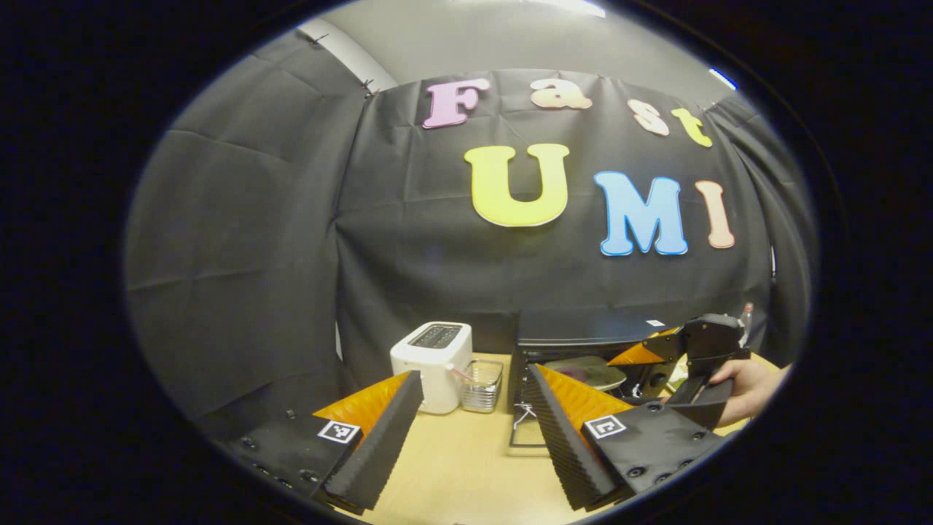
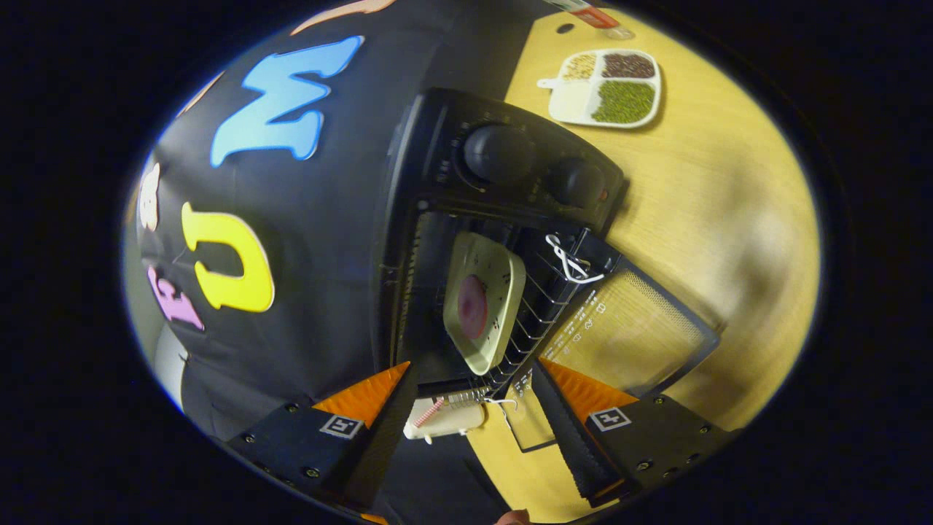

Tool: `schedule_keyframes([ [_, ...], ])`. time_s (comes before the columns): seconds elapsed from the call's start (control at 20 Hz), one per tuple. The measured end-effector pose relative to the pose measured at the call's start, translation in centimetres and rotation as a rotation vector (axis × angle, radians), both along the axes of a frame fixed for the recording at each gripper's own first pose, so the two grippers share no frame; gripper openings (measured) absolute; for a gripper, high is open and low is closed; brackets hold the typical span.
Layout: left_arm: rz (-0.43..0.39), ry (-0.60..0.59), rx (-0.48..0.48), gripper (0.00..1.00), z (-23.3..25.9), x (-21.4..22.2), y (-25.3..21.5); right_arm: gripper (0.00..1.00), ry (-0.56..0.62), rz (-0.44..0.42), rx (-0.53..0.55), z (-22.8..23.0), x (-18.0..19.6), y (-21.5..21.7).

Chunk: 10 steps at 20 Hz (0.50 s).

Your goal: Open the electric oven with the left hand, put the food in, and close the electric oven.

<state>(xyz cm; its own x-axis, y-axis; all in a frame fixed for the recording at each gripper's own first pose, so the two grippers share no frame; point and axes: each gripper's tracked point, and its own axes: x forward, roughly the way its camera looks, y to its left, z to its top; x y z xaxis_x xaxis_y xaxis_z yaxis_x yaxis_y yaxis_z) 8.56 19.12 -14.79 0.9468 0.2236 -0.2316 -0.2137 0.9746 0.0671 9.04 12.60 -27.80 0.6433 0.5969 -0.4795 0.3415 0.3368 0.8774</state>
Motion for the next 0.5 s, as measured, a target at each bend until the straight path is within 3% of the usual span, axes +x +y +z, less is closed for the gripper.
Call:
schedule_keyframes([
  [0.1,-0.017,0.003,-0.014,0.96,-0.3,0.1,-1.3,0.97,-0.087,0.057,-0.07,1.5,-1.3,-1.4],
  [0.2,-0.036,0.007,-0.031,1.0,-0.7,0.3,-2.7,0.97,-0.174,0.108,-0.13,3.0,-2.6,-2.8],
  [0.3,-0.055,0.016,-0.045,0.91,-1.4,0.3,-3.9,0.97,-0.258,0.151,-0.205,4.4,-3.7,-4.8],
  [0.35,-0.064,0.027,-0.054,0.96,-1.9,0.2,-4.6,0.97,-0.302,0.165,-0.243,5.0,-4.1,-5.7],
  [0.5,-0.094,0.064,-0.086,1.0,-3.9,0.3,-6.6,0.97,-0.418,0.192,-0.362,6.6,-5.4,-8.6],
])
